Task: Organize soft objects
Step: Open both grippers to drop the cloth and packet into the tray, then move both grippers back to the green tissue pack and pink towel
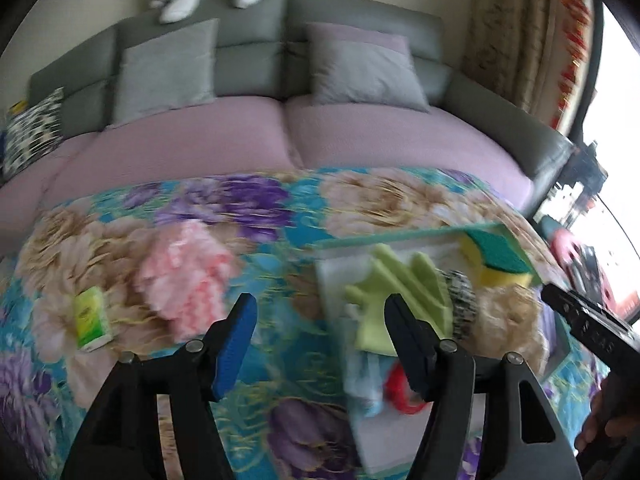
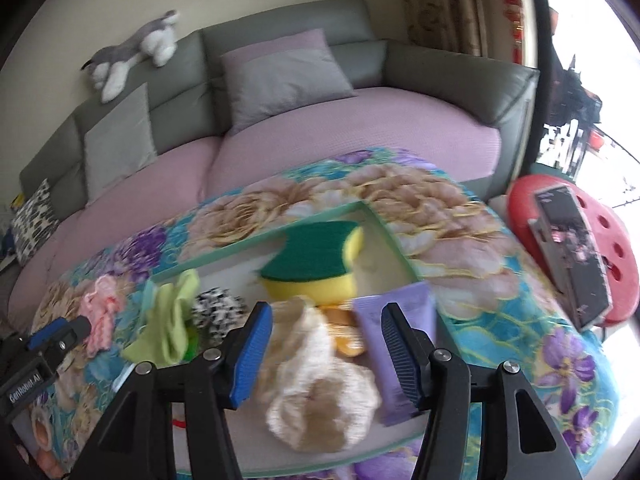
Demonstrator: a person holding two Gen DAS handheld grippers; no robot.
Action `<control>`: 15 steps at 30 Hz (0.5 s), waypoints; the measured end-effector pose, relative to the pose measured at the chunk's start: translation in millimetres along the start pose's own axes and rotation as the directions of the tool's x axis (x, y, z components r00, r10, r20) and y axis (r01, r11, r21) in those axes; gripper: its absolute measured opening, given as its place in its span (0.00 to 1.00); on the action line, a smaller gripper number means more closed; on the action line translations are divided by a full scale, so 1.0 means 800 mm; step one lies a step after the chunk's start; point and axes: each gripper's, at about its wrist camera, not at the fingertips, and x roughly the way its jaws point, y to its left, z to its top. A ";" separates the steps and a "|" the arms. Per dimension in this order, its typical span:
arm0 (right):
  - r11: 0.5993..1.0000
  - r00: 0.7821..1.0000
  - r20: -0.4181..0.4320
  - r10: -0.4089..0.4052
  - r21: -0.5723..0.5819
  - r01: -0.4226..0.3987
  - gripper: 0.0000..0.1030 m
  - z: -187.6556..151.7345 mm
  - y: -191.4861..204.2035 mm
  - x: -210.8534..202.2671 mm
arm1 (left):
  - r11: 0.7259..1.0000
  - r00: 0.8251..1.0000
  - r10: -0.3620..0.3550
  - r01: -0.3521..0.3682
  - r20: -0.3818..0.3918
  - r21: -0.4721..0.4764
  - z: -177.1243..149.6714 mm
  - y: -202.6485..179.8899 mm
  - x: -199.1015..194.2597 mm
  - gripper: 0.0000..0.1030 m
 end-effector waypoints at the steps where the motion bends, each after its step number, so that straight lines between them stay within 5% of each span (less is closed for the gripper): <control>1: 1.000 1.000 -0.004 0.007 -0.012 -0.007 0.59 -0.001 0.007 0.003 | 1.000 1.000 0.013 -0.013 0.003 -0.015 -0.001 0.009 -0.001 0.66; 9: 0.992 0.996 -0.038 0.085 -0.090 -0.088 0.60 -0.009 0.070 0.022 | 0.990 0.994 0.095 -0.099 -0.049 -0.098 -0.015 0.065 0.019 0.66; 12: 0.987 0.995 -0.050 0.086 -0.134 -0.092 0.68 -0.015 0.096 0.029 | 0.984 0.990 0.130 -0.136 -0.057 -0.116 -0.018 0.081 0.022 0.67; 15: 0.981 0.993 -0.063 0.097 -0.160 -0.106 0.71 -0.020 0.115 0.035 | 0.975 0.986 0.149 -0.158 -0.070 -0.156 -0.021 0.102 0.024 0.83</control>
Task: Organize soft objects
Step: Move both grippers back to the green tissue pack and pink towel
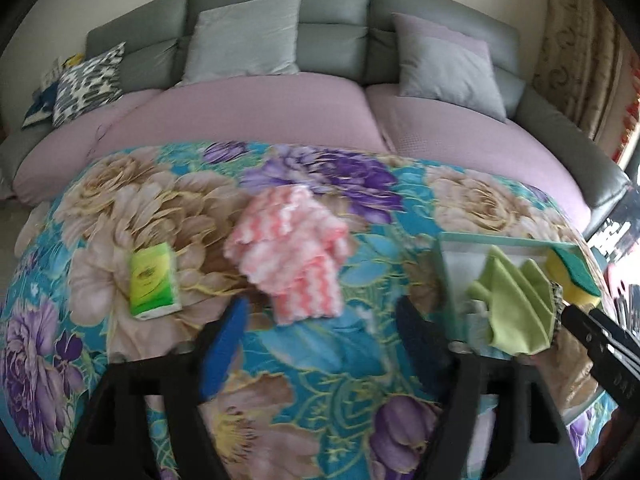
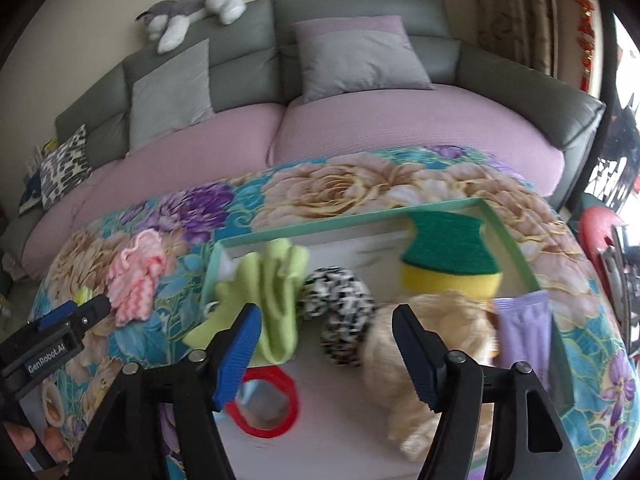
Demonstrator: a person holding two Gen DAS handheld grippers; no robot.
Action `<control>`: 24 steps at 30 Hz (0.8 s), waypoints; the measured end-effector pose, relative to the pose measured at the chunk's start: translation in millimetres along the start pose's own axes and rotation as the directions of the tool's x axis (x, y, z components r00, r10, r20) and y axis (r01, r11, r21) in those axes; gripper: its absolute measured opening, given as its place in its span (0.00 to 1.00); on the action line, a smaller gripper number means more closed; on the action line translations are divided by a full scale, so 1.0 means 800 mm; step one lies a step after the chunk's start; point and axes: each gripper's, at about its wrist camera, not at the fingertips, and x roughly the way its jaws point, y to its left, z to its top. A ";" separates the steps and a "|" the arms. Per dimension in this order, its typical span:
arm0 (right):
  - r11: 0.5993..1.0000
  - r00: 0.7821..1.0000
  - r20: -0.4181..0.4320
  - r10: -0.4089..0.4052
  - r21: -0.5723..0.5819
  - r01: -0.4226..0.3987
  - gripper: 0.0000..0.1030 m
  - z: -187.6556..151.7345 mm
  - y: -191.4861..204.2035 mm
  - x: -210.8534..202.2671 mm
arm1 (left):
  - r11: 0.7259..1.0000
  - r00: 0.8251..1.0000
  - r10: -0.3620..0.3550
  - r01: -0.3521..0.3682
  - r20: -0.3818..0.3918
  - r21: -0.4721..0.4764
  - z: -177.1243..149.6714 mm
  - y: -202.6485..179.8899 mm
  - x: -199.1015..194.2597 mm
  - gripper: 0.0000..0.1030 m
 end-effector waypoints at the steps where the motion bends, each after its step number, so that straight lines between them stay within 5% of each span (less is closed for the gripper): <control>1: 1.000 1.000 -0.003 0.002 -0.004 -0.002 0.72 -0.001 0.005 0.002 | 1.000 1.000 0.006 -0.006 -0.001 -0.017 0.000 0.007 0.001 0.84; 8: 0.999 0.999 -0.006 0.031 -0.020 -0.031 0.74 -0.003 0.038 0.013 | 0.991 0.997 0.075 -0.073 0.017 -0.112 0.003 0.057 -0.005 0.88; 12: 0.998 0.999 -0.002 0.048 -0.039 -0.048 0.85 -0.005 0.058 0.016 | 0.980 0.990 0.132 -0.125 0.037 -0.157 0.004 0.084 -0.012 0.90; 24: 0.993 0.997 -0.014 0.078 -0.092 -0.079 0.85 -0.012 0.119 0.029 | 0.951 0.980 0.196 -0.179 0.042 -0.252 0.003 0.158 -0.024 0.90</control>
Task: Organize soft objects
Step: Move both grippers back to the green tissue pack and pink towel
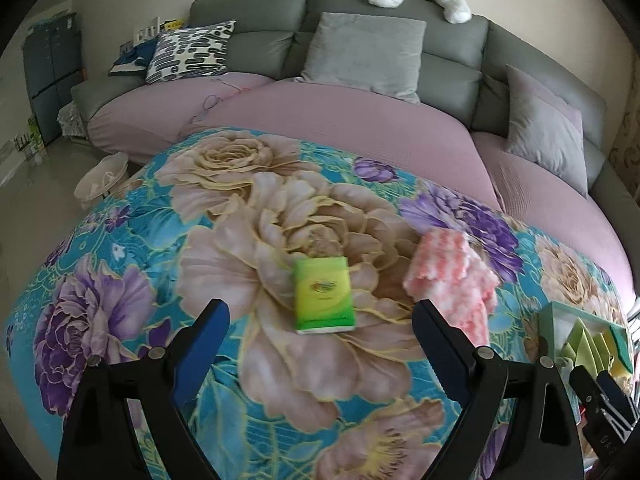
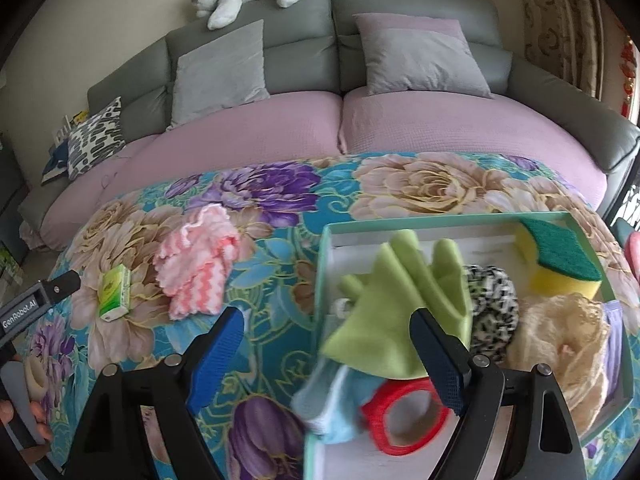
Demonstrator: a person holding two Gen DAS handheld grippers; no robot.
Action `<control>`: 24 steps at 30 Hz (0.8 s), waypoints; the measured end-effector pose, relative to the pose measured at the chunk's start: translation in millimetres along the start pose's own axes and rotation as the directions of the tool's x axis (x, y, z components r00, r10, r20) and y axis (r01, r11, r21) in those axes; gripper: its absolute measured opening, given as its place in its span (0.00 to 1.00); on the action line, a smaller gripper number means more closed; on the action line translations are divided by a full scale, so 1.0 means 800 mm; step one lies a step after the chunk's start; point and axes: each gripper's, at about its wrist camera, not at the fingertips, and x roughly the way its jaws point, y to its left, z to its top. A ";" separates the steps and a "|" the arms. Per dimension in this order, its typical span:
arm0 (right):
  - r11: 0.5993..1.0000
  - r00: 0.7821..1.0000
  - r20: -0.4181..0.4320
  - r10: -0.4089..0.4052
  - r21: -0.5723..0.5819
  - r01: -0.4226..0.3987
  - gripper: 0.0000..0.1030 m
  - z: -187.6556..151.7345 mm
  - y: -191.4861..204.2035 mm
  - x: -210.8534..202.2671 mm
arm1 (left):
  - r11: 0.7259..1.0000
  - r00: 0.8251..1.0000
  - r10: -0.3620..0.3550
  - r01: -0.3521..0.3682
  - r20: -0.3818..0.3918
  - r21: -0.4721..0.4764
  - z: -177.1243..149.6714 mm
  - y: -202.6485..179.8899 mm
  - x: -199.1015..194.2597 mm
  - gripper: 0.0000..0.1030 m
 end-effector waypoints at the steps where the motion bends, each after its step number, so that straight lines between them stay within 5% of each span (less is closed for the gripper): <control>1: 1.000 1.000 -0.002 0.004 -0.004 -0.004 0.85 0.000 0.006 0.002 | 1.000 1.000 0.001 -0.001 0.002 -0.007 0.001 0.006 0.001 0.90; 13: 0.989 0.996 0.006 0.091 -0.116 -0.090 0.85 -0.005 0.081 0.023 | 0.994 0.999 0.002 0.003 0.047 -0.107 0.007 0.061 0.023 0.90; 24: 0.982 0.984 -0.004 0.175 -0.066 -0.175 0.85 0.021 0.096 0.057 | 0.999 0.999 -0.050 0.050 0.003 -0.002 -0.006 0.029 0.071 0.96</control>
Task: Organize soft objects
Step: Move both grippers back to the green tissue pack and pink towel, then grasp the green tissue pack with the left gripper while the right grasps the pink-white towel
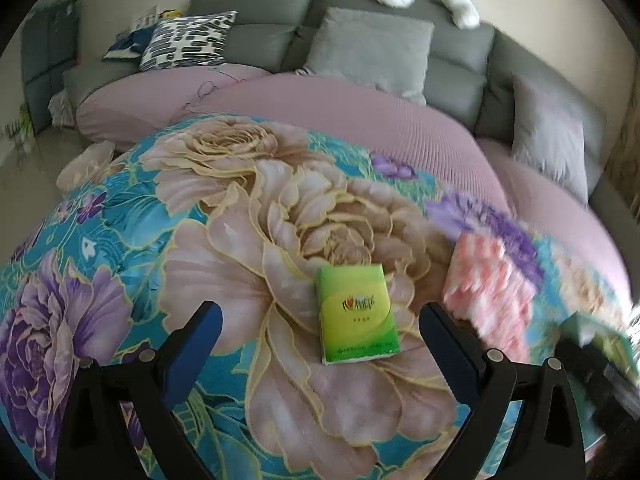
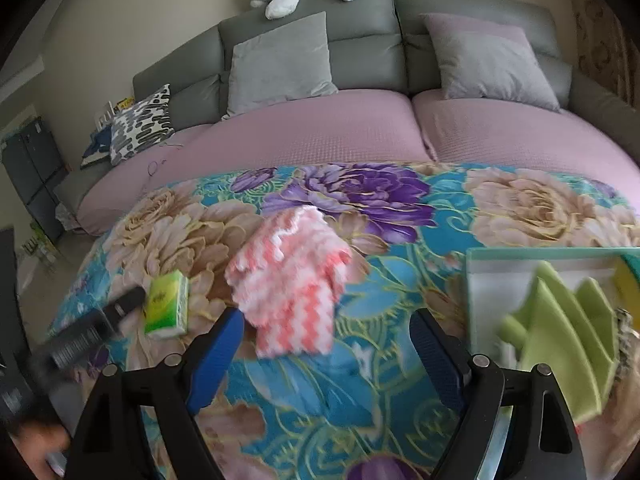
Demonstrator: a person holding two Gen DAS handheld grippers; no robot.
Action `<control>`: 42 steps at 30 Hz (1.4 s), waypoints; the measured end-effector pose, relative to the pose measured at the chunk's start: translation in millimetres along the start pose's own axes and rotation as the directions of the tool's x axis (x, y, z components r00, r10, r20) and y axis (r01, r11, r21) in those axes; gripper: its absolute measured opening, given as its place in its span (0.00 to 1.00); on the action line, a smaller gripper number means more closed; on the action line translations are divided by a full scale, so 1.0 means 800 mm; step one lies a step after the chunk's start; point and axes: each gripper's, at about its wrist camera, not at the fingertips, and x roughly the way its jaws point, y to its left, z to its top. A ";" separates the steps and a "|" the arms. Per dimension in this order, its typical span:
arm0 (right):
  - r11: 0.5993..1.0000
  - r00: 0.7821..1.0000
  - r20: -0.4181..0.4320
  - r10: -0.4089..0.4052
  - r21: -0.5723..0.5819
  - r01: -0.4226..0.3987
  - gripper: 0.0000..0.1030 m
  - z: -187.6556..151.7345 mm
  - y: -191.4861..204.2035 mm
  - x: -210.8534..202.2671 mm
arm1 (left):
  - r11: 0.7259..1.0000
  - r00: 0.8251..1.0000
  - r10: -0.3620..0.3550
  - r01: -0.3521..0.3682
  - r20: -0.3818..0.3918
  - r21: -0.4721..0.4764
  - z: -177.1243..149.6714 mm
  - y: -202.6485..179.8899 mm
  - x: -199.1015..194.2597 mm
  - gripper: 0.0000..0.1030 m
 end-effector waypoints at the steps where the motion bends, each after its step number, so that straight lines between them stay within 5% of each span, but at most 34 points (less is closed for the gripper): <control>1: 1.000 1.000 -0.007 0.012 0.007 -0.012 0.85 0.004 0.001 0.008 | 1.000 1.000 0.010 -0.009 -0.013 0.017 -0.002 -0.004 0.006 0.96; 14: 0.997 0.992 -0.107 0.071 -0.003 -0.072 0.84 0.030 0.017 0.080 | 1.000 0.997 -0.014 0.014 -0.071 0.007 -0.005 -0.022 0.037 0.93; 26: 0.996 0.987 -0.144 0.066 -0.048 -0.074 0.84 0.032 0.027 0.109 | 0.998 0.992 0.031 -0.023 -0.121 0.062 -0.010 -0.031 0.049 0.47; 42: 0.983 0.987 -0.148 -0.058 -0.182 0.030 0.84 0.023 0.047 0.127 | 0.999 0.994 0.050 -0.052 -0.099 -0.017 0.001 0.008 0.026 0.47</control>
